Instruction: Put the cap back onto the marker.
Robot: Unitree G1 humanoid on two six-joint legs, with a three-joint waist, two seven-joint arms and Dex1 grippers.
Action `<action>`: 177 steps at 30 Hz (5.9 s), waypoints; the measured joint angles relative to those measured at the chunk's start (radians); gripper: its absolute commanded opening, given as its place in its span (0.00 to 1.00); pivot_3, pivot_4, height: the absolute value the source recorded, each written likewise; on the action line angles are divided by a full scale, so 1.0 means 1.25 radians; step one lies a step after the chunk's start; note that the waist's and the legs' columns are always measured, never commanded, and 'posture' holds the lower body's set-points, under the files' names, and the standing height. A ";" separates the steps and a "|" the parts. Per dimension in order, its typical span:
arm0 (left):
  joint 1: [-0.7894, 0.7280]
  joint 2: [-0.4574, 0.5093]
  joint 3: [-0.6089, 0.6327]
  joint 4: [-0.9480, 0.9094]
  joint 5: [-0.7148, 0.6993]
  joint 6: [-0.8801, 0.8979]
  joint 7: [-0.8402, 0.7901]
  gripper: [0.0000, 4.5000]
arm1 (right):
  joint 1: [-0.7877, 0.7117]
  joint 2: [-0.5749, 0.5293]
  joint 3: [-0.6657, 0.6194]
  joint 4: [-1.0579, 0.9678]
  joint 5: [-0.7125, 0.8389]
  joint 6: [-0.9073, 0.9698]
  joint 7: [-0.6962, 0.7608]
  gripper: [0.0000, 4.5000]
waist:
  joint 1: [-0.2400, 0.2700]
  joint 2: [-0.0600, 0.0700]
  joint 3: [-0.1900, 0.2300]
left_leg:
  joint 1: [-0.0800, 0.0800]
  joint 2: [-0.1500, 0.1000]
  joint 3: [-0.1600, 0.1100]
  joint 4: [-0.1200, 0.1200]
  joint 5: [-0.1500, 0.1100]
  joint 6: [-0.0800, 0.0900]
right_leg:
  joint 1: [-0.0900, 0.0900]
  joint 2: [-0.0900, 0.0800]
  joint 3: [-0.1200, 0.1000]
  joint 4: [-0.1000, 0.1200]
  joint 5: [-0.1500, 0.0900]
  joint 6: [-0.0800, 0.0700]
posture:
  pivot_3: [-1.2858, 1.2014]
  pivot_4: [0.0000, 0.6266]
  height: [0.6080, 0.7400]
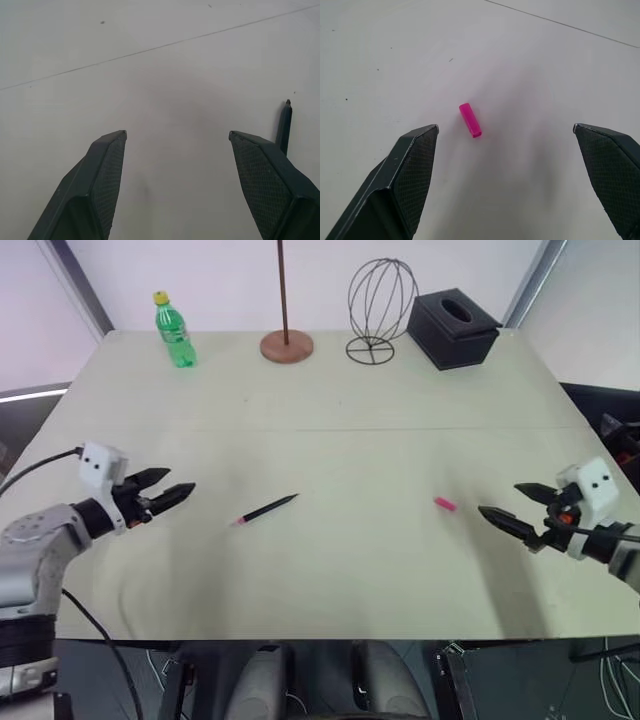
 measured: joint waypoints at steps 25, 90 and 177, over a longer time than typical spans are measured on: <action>0.000 0.030 -0.001 0.002 -0.015 0.012 -0.064 0.77 | 0.020 0.004 0.000 -0.015 0.018 0.004 -0.006 0.99 | -0.001 0.000 0.000 | 0.000 0.000 0.000 0.000 0.000 0.000 | 0.000 0.000 0.000 0.000 0.000 0.000 | 0.52 0.24 1.00; -0.276 -0.177 -0.414 0.222 0.303 -0.227 -0.173 0.77 | 0.014 -0.036 0.044 -0.232 0.108 0.088 -0.035 0.99 | 0.000 0.000 0.000 | 0.000 0.000 0.000 0.001 0.000 0.001 | 0.001 0.001 0.000 0.000 0.000 0.000 | 0.52 0.24 1.00; -0.538 -0.091 -0.437 0.352 0.317 -0.430 -0.429 0.00 | -0.255 0.040 0.319 0.347 -0.220 -0.252 0.169 0.01 | -0.003 0.000 0.001 | -0.001 -0.001 0.000 0.003 0.000 0.001 | 0.000 0.002 0.000 0.001 0.000 0.001 | 0.52 0.24 1.00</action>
